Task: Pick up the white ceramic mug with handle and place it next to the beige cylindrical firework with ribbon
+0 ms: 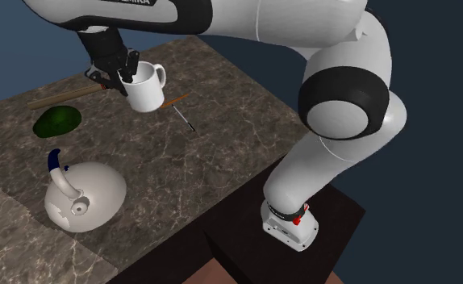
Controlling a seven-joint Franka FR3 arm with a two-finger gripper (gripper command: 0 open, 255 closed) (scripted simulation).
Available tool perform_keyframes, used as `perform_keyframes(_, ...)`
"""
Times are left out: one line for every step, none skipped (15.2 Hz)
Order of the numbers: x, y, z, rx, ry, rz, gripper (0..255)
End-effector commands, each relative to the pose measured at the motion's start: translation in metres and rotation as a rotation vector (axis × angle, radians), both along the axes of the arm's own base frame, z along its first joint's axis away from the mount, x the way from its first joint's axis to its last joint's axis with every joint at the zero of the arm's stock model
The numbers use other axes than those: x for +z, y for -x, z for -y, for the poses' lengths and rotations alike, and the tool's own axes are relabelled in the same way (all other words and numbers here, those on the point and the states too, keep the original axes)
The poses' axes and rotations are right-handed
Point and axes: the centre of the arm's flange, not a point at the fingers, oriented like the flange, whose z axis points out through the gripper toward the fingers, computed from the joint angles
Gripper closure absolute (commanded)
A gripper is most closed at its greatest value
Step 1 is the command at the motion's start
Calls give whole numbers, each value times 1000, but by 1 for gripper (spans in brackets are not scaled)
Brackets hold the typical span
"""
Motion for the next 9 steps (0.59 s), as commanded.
perform_keyframes(0, -27, -10, 0, -1, 1, 255)
perform_keyframes(0, -39, -15, 0, -1, 1, 255)
perform_keyframes(0, -51, -20, 0, -1, 1, 255)
perform_keyframes(0, -64, -26, 0, -1, 1, 255)
perform_keyframes(0, -76, -31, 0, -1, 1, 255)
perform_keyframes(0, -88, -36, 0, -1, 1, 255)
perform_keyframes(0, -100, -42, 0, -1, 1, 255)
perform_keyframes(0, -112, -47, 0, -1, 1, 255)
perform_keyframes(0, -124, -52, 0, -1, 1, 255)
